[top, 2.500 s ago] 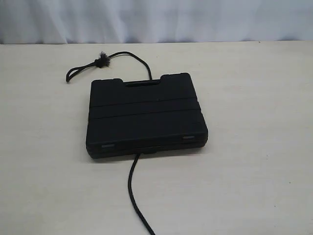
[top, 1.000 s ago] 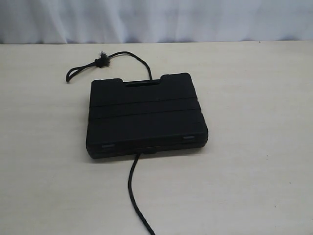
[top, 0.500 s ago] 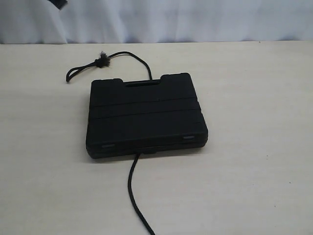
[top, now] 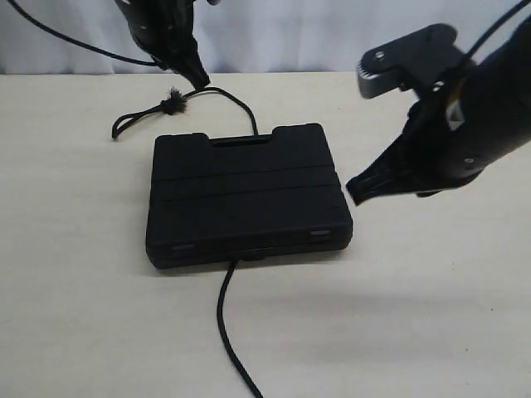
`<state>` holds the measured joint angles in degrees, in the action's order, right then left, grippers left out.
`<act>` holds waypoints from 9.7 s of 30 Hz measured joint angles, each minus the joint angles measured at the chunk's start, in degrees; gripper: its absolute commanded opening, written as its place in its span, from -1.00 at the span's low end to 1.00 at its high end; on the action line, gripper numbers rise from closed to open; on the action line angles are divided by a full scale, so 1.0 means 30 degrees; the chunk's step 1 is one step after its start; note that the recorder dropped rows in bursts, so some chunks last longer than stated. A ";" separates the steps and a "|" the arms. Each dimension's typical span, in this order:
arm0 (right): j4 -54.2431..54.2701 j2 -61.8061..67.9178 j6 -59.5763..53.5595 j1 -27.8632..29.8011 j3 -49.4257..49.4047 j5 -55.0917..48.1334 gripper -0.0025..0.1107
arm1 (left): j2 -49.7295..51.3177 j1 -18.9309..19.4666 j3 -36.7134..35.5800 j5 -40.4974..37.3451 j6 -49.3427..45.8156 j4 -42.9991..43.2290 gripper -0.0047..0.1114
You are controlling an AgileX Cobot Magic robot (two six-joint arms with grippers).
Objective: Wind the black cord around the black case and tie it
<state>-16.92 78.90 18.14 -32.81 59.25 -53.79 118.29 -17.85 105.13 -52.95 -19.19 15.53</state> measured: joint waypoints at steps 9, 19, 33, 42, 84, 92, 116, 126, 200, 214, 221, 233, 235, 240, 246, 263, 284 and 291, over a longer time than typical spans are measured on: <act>0.3275 0.1799 -0.4137 -0.0195 0.0259 -0.0357 -0.88 | 0.5258 0.1658 0.7926 -0.5285 -0.4955 -0.7641 -0.46; 0.3588 0.2164 -0.4615 -0.0161 0.0259 0.0599 -0.88 | 0.7815 0.1258 0.8815 -0.5153 -1.1097 -0.9132 -0.45; 0.3620 0.2962 -0.4694 -0.0161 0.0259 0.0642 -0.88 | 0.9496 0.0869 0.8845 -0.4344 -1.3915 -0.9402 -0.33; 0.3620 0.2962 -0.4730 -0.0161 0.0259 0.0762 -0.88 | 1.0034 0.0869 0.8845 -0.3334 -1.4177 -0.9781 -0.04; 0.2415 0.2962 -0.2225 0.0015 0.0259 0.2242 -0.58 | 0.9540 0.1986 0.7132 -0.5775 0.7836 -0.9586 -0.92; 0.1240 0.2962 -0.0767 0.1000 0.0259 0.2262 -0.44 | 0.7650 0.1951 0.3811 -0.5272 0.9748 -0.9885 -0.92; 0.1404 0.2962 -0.0742 0.1000 0.0259 0.2744 -0.44 | 0.6931 0.0906 0.1963 -0.5311 1.1568 -0.9024 -0.92; 0.1404 0.2962 -0.0742 0.1000 0.0259 0.2744 -0.44 | 0.6931 0.0840 0.1963 -0.4906 1.1158 -0.8491 -0.92; -2.7325 0.0964 2.4992 -1.0218 -0.8885 0.6858 0.79 | 0.3104 0.0664 0.1875 -0.5795 0.9335 -0.9340 -0.92; -2.7480 0.5333 2.6643 -1.0722 -0.7392 0.7123 0.88 | 0.3104 0.0664 0.1875 -0.5795 0.9335 -0.9419 -0.92; -2.7638 0.7941 2.6572 -1.1943 -0.5386 0.3935 0.88 | 0.3104 0.0763 0.1875 -0.5830 0.9302 -1.0289 -0.92; -2.7638 1.2425 2.7093 -1.1978 -0.2327 -0.1727 0.79 | 0.2762 0.0763 0.1875 -0.5869 0.9302 -1.0773 -0.92; -2.7638 1.3029 2.7093 -1.1978 -0.1848 -0.2859 0.50 | 0.2498 0.0763 0.1875 -0.5869 0.9302 -1.0980 -0.92; -2.7638 1.3695 2.7093 -1.2016 -0.1045 -0.4086 -0.86 | 0.2330 0.0763 0.1875 -0.5705 0.9373 -1.1070 -0.92; -2.7715 1.3695 2.7331 -1.2016 -0.1045 -0.4086 -0.88 | 0.2321 0.0763 0.1875 -0.5705 0.9434 -1.0791 -0.92; -2.7530 1.3731 2.7564 -1.2016 -0.1045 -0.4365 -0.88 | 0.2086 0.0099 0.4092 -0.5723 0.5893 -0.9303 0.04; -2.6421 1.2721 3.1865 -1.2016 -0.1790 -0.4944 -0.88 | -0.0113 0.2528 0.4701 -0.5736 0.6800 0.1408 0.04; -2.6699 1.1477 3.3438 -1.1616 -0.3001 -0.4115 -0.88 | -0.0113 0.4871 0.0936 -0.5706 0.6100 0.1596 0.03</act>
<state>-97.02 113.33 118.45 -67.66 50.25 -66.13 117.95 -3.24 107.94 -70.07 -0.89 20.32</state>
